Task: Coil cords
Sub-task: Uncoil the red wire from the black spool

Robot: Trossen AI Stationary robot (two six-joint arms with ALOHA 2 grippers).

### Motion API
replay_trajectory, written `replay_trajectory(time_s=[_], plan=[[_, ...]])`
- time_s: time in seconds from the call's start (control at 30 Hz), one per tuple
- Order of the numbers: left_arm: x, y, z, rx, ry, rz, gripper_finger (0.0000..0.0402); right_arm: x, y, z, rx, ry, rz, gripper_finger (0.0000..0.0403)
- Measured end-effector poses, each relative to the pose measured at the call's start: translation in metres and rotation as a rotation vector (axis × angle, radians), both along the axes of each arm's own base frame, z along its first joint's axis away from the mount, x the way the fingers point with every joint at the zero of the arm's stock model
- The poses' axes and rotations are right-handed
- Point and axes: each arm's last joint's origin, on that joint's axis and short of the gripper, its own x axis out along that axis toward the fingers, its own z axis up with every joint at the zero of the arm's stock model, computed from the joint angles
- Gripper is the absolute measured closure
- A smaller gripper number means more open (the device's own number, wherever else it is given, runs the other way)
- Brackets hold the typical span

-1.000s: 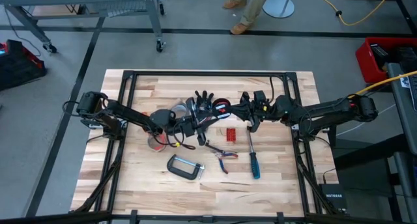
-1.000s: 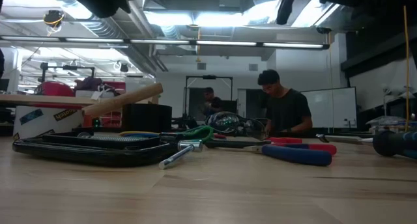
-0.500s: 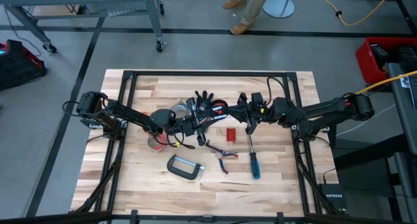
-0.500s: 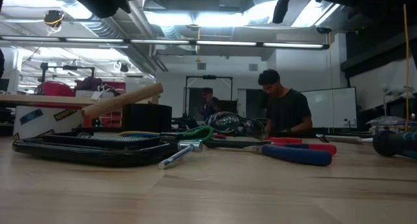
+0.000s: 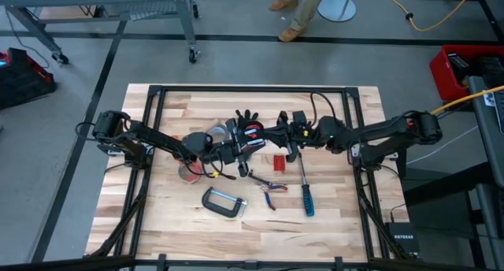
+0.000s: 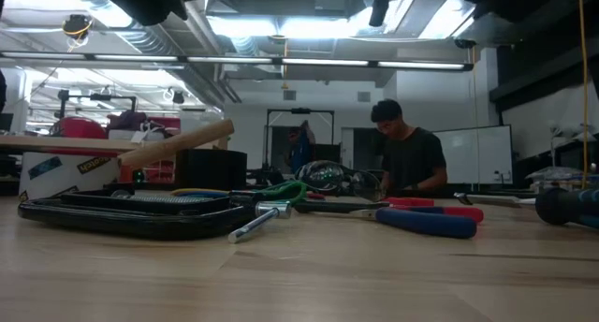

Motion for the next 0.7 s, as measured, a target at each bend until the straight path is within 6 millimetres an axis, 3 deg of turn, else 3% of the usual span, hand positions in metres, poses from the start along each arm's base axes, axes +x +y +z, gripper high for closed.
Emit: replay_trajectory(time_s=[0.17,0.37,0.7], plan=[[0.0,0.0,-0.002,-0.029,0.014,-0.006,0.0326,0.01,0.0,0.001,-0.02,0.002,0.001,0.0403],[0.002,-0.012,-0.013,-0.094,0.116,-0.056,0.0326,0.006,0.001,0.009,-0.116,-0.02,-0.027,0.0403],[-0.003,-0.031,-0.006,-0.117,0.039,-0.101,0.0326,0.0,-0.004,0.018,-0.209,-0.037,-0.195,0.0403]])
